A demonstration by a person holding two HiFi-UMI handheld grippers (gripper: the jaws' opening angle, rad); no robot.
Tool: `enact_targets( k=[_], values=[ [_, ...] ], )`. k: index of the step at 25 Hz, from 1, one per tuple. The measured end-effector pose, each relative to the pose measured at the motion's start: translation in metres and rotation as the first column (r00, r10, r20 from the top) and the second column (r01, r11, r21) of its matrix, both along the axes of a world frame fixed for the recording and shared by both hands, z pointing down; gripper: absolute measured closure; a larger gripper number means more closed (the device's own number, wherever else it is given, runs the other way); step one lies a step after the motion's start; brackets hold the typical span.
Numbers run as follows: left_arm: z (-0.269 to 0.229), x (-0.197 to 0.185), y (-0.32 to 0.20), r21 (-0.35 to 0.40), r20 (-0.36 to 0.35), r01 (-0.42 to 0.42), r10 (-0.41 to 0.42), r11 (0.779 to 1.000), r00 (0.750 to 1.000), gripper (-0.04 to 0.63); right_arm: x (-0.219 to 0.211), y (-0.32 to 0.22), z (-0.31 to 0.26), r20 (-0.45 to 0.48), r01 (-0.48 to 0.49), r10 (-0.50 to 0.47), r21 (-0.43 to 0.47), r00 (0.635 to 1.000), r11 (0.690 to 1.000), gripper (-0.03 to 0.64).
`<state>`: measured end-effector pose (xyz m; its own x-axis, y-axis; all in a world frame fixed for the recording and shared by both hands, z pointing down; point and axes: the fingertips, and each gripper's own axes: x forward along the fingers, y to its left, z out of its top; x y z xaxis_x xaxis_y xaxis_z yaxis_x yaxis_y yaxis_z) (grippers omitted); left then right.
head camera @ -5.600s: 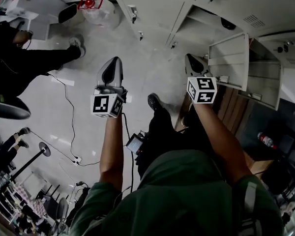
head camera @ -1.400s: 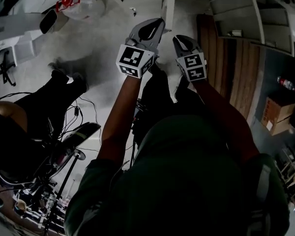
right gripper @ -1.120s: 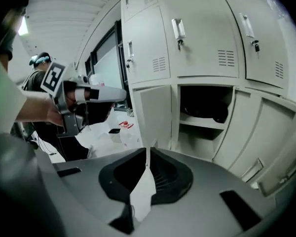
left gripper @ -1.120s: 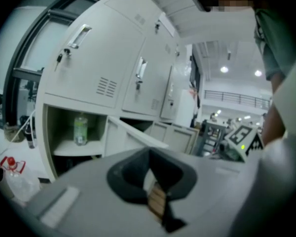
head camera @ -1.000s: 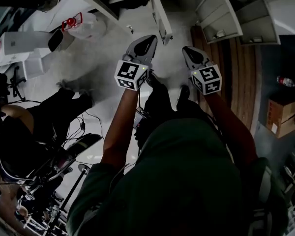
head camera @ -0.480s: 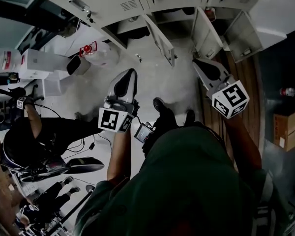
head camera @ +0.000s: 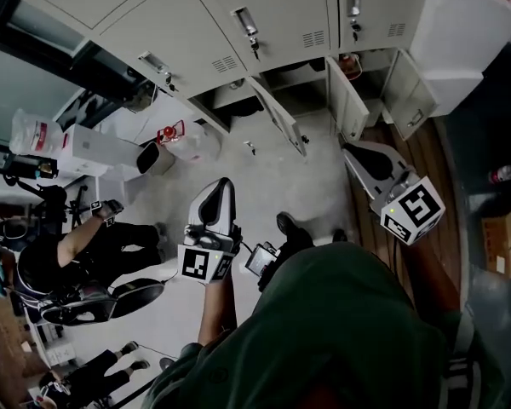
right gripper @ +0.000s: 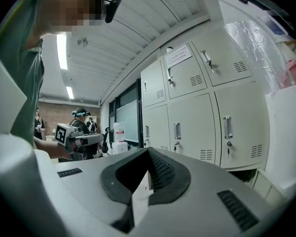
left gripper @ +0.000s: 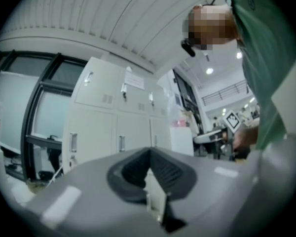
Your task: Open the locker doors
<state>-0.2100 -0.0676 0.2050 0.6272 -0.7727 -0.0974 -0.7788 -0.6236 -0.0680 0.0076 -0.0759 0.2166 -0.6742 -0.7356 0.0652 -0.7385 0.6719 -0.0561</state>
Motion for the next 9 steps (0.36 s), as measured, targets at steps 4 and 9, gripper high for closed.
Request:
enact_targets(
  k=[4,9],
  values=[
    [-0.003,0.009,0.005,0.000,0.000,-0.004,0.004,1.000,1.000,0.594,0.015,0.010,-0.003,0.001,-0.018,0.018,0.000,1.000,1.000,0.613],
    [-0.012,0.022,0.016,0.022,-0.012,-0.022,0.022,1.000,1.000,0.594,0.028,0.024,-0.002,0.006,-0.030,0.030,-0.009,1.000,1.000,0.613]
  ],
)
